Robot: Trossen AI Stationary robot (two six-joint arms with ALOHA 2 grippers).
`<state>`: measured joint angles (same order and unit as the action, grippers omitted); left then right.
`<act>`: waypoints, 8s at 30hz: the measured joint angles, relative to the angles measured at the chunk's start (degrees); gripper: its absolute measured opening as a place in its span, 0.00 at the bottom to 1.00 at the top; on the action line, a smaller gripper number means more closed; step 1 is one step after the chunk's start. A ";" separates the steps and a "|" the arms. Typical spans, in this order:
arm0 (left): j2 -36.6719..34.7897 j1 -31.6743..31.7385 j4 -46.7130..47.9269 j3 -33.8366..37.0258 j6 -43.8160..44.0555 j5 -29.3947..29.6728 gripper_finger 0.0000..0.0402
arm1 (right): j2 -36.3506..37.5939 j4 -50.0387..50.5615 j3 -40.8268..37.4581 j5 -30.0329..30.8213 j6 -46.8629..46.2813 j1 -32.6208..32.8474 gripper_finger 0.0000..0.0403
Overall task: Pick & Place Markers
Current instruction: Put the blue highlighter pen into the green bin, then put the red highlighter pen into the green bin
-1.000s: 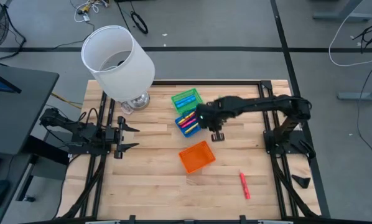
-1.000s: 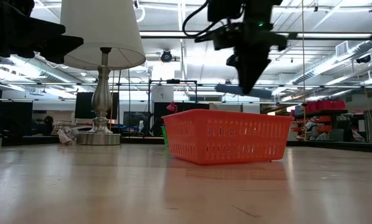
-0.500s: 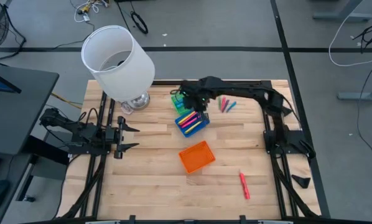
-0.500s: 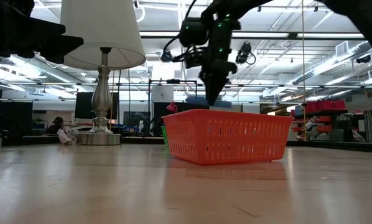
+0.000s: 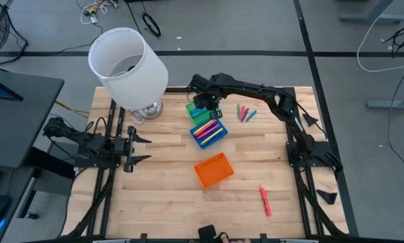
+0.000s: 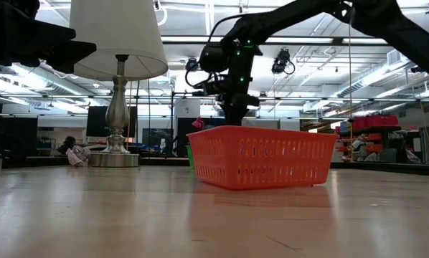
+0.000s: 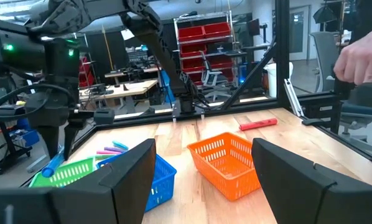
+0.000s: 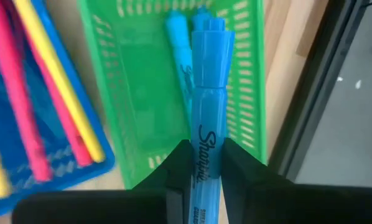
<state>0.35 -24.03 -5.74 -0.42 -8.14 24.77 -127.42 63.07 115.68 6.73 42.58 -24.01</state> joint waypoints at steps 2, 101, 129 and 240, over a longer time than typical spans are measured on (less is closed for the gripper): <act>0.01 0.01 0.00 0.00 0.00 0.00 0.68 | -0.24 -0.39 0.00 0.36 0.93 -0.32 0.14; 0.02 -0.01 -0.02 0.01 0.00 -0.02 0.68 | 21.50 2.86 -18.97 1.78 -86.29 22.14 0.54; -0.01 0.02 -0.02 0.01 0.00 0.00 0.68 | 37.64 -0.95 -49.79 -7.82 -139.17 59.90 0.54; 0.00 0.02 0.00 -0.01 0.00 0.00 0.68 | 32.70 -4.96 -51.74 -9.65 -133.21 70.70 0.14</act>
<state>0.35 -24.01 -5.74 -0.43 -8.14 24.77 -94.72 58.11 63.94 -2.91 -90.63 46.68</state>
